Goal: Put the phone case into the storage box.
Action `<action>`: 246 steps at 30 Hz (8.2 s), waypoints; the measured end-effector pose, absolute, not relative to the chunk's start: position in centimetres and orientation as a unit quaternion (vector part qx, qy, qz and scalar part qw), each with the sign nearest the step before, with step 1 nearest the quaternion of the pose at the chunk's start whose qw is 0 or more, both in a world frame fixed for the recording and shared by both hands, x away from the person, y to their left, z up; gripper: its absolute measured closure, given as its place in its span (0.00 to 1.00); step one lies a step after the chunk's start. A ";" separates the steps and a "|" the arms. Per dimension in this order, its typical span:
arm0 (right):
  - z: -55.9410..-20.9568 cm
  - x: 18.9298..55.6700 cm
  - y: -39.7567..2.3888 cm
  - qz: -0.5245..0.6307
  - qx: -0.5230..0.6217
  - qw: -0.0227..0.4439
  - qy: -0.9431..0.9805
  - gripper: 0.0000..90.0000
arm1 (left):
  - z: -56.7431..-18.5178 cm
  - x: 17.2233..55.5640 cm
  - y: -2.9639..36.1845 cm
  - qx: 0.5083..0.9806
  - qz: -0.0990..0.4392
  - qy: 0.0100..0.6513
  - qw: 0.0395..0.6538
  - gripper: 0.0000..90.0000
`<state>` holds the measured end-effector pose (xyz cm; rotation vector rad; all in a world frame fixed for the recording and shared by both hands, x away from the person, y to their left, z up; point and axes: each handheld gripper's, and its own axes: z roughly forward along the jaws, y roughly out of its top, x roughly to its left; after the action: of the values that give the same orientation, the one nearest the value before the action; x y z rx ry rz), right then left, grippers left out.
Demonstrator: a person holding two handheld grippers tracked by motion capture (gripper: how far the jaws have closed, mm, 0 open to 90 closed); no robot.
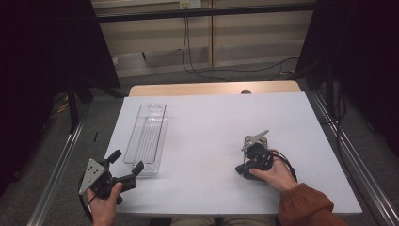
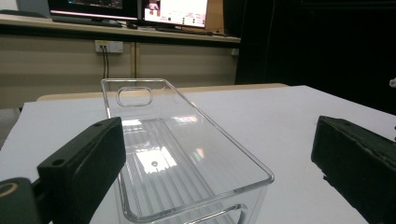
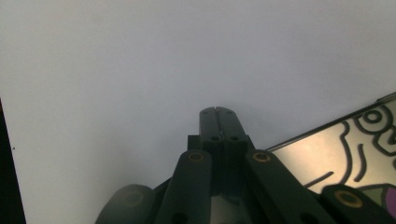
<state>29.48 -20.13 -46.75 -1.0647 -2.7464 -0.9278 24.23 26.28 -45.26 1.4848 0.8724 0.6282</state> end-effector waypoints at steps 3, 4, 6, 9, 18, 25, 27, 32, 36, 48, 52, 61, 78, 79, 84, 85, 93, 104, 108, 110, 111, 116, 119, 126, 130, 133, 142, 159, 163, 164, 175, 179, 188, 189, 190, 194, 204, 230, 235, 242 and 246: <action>-46.7 29.3 -20.4 -0.299 -0.347 0.028 -0.889 1.00 | -45.3 24.3 26.2 0.642 0.273 0.380 0.608 0.04; -46.7 29.3 -20.7 -0.299 -0.350 0.028 -0.888 1.00 | -45.3 24.3 26.2 0.642 0.271 0.379 0.609 0.04; -46.8 29.2 -20.9 -0.301 -0.352 0.027 -0.886 1.00 | -45.3 24.3 26.2 0.642 0.270 0.379 0.609 0.04; -46.8 29.2 -21.1 -0.302 -0.351 0.026 -0.886 1.00 | -45.3 24.3 26.1 0.643 0.272 0.381 0.606 0.04; -46.8 28.9 -21.5 -0.303 -0.358 0.023 -0.883 1.00 | -45.3 24.3 26.2 0.643 0.273 0.381 0.605 0.04; -46.8 28.6 -21.8 -0.303 -0.359 0.018 -0.883 1.00 | -45.4 24.5 25.9 0.644 0.258 0.383 0.610 0.04; -46.8 28.5 -22.0 -0.303 -0.361 0.016 -0.882 1.00 | -45.3 24.4 26.0 0.647 0.264 0.379 0.607 0.04; -46.7 28.3 -22.5 -0.302 -0.363 0.016 -0.881 1.00 | -45.4 24.5 26.0 0.641 0.262 0.388 0.609 0.04; -46.7 28.1 -23.0 -0.303 -0.367 0.015 -0.879 1.00 | -45.4 24.4 25.9 0.644 0.260 0.384 0.609 0.04; -46.8 27.8 -24.7 -0.304 -0.388 0.006 -0.870 1.00 | -45.4 24.4 25.7 0.646 0.260 0.383 0.608 0.04; -46.7 27.8 -25.2 -0.300 -0.394 0.003 -0.869 1.00 | -45.4 24.4 25.7 0.648 0.259 0.381 0.607 0.04; -46.8 27.6 -26.1 -0.305 -0.399 -0.007 -0.865 1.00 | -45.4 24.4 25.7 0.649 0.258 0.381 0.606 0.04; -46.9 27.3 -26.4 -0.317 -0.409 -0.014 -0.855 1.00 | -45.4 24.4 25.8 0.651 0.260 0.382 0.603 0.04; -47.0 27.2 -26.4 -0.325 -0.407 -0.015 -0.854 1.00 | -45.4 24.5 25.8 0.651 0.259 0.381 0.604 0.04; -46.3 26.9 -26.4 -0.351 -0.397 -0.028 -0.847 0.99 | -45.4 24.5 25.8 0.649 0.258 0.381 0.606 0.04; -46.1 26.8 -26.5 -0.355 -0.395 -0.026 -0.847 0.98 | -45.4 24.4 25.8 0.646 0.260 0.384 0.607 0.04; -45.1 25.3 -27.7 -0.405 -0.400 -0.057 -0.821 0.83 | -45.4 24.4 26.0 0.647 0.259 0.381 0.607 0.04; -44.6 25.2 -29.4 -0.406 -0.440 -0.093 -0.796 0.35 | -45.4 24.5 25.8 0.646 0.258 0.383 0.607 0.04; -44.4 25.4 -29.9 -0.403 -0.463 -0.124 -0.780 0.16 | -45.4 24.4 25.8 0.648 0.259 0.383 0.606 0.04; -44.3 25.6 -30.1 -0.403 -0.467 -0.135 -0.776 0.07 | -45.4 24.4 25.8 0.648 0.262 0.385 0.603 0.04; -44.2 25.8 -30.2 -0.400 -0.471 -0.141 -0.773 0.04 | -45.4 24.4 25.8 0.648 0.262 0.385 0.603 0.04; -44.4 26.5 -30.3 -0.386 -0.485 -0.145 -0.771 0.04 | -45.4 24.4 25.8 0.646 0.261 0.386 0.604 0.04; -44.7 27.1 -30.1 -0.374 -0.489 -0.131 -0.777 0.04 | -45.4 24.4 25.8 0.646 0.261 0.385 0.605 0.04; -44.8 28.2 -29.5 -0.354 -0.487 -0.128 -0.788 0.08 | -45.4 24.5 25.8 0.649 0.261 0.385 0.602 0.04; -44.9 29.2 -29.2 -0.338 -0.490 -0.134 -0.792 0.08 | -45.4 24.5 25.8 0.649 0.260 0.383 0.604 0.04; -45.1 29.6 -28.7 -0.326 -0.508 -0.132 -0.786 0.08 | -45.4 24.5 25.9 0.646 0.260 0.383 0.606 0.04; -45.0 31.1 -28.0 -0.271 -0.520 -0.111 -0.802 0.08 | -45.4 24.5 25.9 0.650 0.262 0.384 0.602 0.04; -46.3 32.9 -27.1 -0.220 -0.517 -0.083 -0.823 0.05 | -45.4 24.5 25.8 0.650 0.260 0.382 0.603 0.04; -46.7 33.2 -26.9 -0.206 -0.527 -0.076 -0.821 0.04 | -45.4 24.5 25.9 0.648 0.258 0.383 0.605 0.04; -46.7 33.2 -26.9 -0.206 -0.527 -0.076 -0.821 0.04 | -45.4 24.5 25.9 0.648 0.258 0.383 0.605 0.04; -47.0 33.2 -26.2 -0.187 -0.517 -0.080 -0.832 0.00 | -45.4 24.5 25.9 0.644 0.259 0.384 0.609 0.04; -47.1 33.2 -25.7 -0.175 -0.516 -0.089 -0.834 0.00 | -45.4 24.5 25.9 0.647 0.260 0.382 0.607 0.04; -47.1 33.4 -25.4 -0.156 -0.517 -0.094 -0.836 0.00 | -45.3 24.5 25.9 0.648 0.260 0.379 0.607 0.04; -47.1 33.4 -25.4 -0.155 -0.518 -0.094 -0.836 0.00 | -45.3 24.5 25.9 0.648 0.260 0.379 0.607 0.04; -47.1 33.3 -25.3 -0.155 -0.520 -0.094 -0.835 0.01 | -45.3 24.4 25.8 0.647 0.261 0.381 0.607 0.04; -46.9 33.3 -25.3 -0.153 -0.517 -0.092 -0.837 0.05 | -45.3 24.5 26.0 0.647 0.263 0.382 0.605 0.04; -46.6 33.5 -25.0 -0.153 -0.516 -0.085 -0.838 0.13 | -45.4 24.5 26.0 0.646 0.259 0.382 0.609 0.04; -45.2 32.6 -25.2 -0.219 -0.488 -0.097 -0.839 0.14 | -45.3 24.4 26.3 0.645 0.263 0.384 0.606 0.04; -44.7 32.5 -25.6 -0.243 -0.492 -0.105 -0.830 0.14 | -45.3 24.4 26.3 0.643 0.261 0.385 0.608 0.04; -44.3 32.3 -25.5 -0.261 -0.482 -0.112 -0.829 0.14 | -45.3 24.4 26.3 0.642 0.262 0.385 0.609 0.04; -44.0 32.1 -25.5 -0.293 -0.468 -0.120 -0.825 0.14 | -45.3 24.4 26.3 0.638 0.262 0.388 0.611 0.04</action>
<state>32.12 -25.52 -43.97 -1.5926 -2.8118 -0.9971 24.35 26.29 -45.30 1.4727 0.8942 0.6042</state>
